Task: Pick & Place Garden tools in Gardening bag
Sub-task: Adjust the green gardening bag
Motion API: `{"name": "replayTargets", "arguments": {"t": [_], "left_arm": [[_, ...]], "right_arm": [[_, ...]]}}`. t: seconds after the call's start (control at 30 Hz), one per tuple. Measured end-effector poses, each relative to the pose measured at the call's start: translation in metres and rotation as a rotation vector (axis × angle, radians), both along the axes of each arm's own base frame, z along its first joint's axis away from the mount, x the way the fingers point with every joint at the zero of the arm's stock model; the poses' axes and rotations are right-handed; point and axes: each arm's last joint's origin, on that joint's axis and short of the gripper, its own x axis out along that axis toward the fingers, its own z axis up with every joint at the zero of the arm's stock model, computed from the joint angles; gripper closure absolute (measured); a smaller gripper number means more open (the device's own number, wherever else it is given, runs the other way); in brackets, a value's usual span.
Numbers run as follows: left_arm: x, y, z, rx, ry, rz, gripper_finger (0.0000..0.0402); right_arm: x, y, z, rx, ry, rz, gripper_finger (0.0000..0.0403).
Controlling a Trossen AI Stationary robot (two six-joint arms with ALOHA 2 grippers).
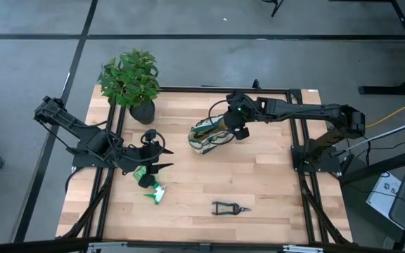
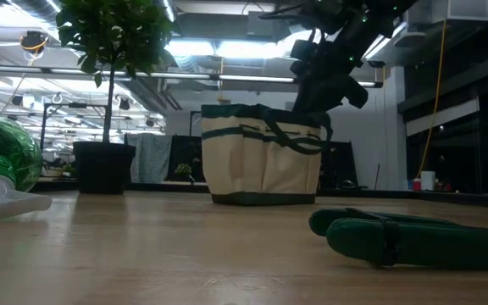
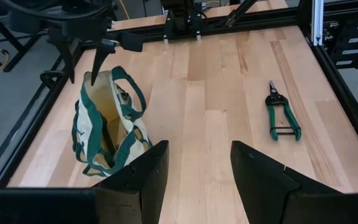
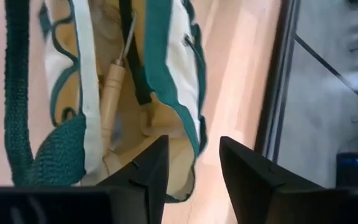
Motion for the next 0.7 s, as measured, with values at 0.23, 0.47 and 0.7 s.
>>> {"name": "replayTargets", "arguments": {"t": [0.23,0.47,0.7], "left_arm": [[0.0,0.0,0.0,0.0,0.0,0.0,0.0233],[0.0,0.0,0.0,0.0,0.0,0.001,0.0233],[0.0,0.0,0.0,0.0,0.0,0.0,0.0233]], "right_arm": [[0.001,-0.001,0.0,0.002,-0.01,0.001,0.0259],[0.014,-0.005,-0.023,-0.02,0.049,-0.004,0.0259],[0.025,-0.008,-0.035,-0.038,0.094,-0.015,0.026]]}}
